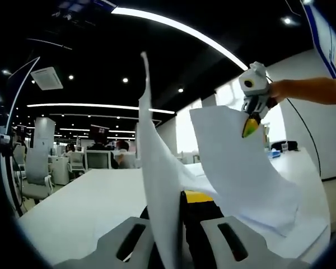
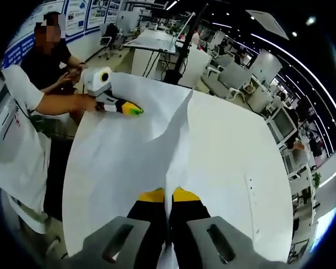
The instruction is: Organize the stack of printing papers by aligning and flattening the scattered papers on the table
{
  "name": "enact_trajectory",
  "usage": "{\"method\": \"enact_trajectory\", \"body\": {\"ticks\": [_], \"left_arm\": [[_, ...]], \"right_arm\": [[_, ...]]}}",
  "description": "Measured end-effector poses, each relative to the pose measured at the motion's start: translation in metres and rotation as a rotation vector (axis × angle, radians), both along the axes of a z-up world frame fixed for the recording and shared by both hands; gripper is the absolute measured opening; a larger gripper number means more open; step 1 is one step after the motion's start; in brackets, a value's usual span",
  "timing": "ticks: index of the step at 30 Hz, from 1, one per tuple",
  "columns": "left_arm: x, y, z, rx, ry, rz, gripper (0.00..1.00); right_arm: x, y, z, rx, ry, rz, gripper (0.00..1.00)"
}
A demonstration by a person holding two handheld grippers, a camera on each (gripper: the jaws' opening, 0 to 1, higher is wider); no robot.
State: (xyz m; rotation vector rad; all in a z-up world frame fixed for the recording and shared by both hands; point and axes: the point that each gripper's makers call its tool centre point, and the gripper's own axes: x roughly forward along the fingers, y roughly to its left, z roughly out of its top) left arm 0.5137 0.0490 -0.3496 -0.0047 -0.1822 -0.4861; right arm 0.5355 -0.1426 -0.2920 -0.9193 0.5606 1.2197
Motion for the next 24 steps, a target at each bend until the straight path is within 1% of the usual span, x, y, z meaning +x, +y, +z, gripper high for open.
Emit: {"method": "enact_trajectory", "body": {"ticks": [7, 20, 24], "left_arm": [[0.0003, 0.0001, -0.0005, 0.002, 0.002, 0.002, 0.06], [0.0004, 0.0001, -0.0010, 0.005, 0.004, 0.003, 0.06], [0.0005, 0.0001, -0.0010, 0.004, 0.003, 0.003, 0.06]], "right_arm": [[0.0023, 0.0020, -0.0035, -0.009, 0.002, 0.011, 0.00], [0.0060, 0.0070, -0.0037, -0.022, 0.006, 0.025, 0.00], [0.0033, 0.0093, -0.0052, -0.027, 0.017, 0.034, 0.00]]}}
